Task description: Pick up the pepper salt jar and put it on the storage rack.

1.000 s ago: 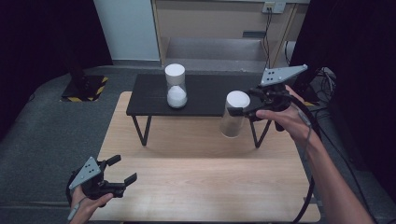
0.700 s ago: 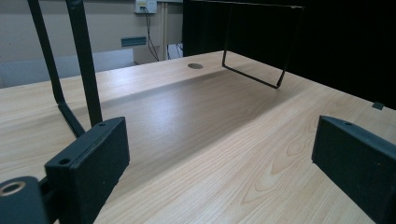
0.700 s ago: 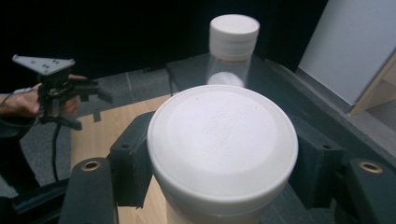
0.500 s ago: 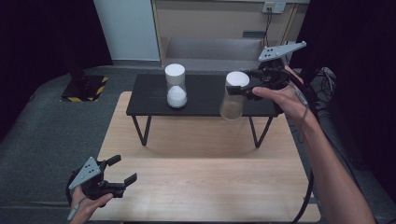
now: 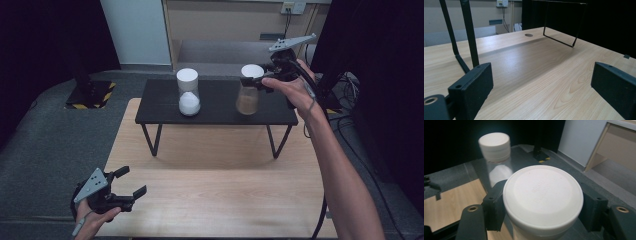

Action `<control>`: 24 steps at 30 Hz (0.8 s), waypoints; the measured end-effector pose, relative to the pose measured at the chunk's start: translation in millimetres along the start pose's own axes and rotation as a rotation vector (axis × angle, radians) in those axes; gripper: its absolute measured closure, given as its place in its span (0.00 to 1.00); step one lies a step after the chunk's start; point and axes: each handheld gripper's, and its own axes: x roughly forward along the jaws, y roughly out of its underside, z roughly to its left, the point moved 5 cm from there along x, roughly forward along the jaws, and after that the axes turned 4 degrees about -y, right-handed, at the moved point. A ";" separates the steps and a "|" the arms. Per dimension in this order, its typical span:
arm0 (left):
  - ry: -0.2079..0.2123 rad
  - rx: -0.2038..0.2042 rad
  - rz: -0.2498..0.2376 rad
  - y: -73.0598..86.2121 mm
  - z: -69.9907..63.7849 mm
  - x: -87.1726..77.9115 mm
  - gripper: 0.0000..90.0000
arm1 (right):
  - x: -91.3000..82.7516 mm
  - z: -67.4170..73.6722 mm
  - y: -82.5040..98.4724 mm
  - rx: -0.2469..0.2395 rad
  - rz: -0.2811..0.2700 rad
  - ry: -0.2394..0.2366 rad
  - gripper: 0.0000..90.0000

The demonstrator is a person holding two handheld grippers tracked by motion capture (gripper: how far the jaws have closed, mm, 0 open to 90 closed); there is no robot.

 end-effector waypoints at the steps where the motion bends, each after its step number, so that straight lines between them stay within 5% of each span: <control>1: 0.000 0.001 0.000 0.0 0.0 0.0 0.03 | 1.3 -1.2 -0.5 0.004 -0.001 0.005 0.38; 9: 0.000 -0.001 -0.003 0.2 0.8 -0.4 0.03 | 15.3 -11.8 -0.9 0.036 -0.005 0.062 0.38; 24: 0.000 0.002 -0.003 0.0 0.7 -1.1 0.03 | 37.8 -21.8 7.9 0.070 0.052 0.043 0.37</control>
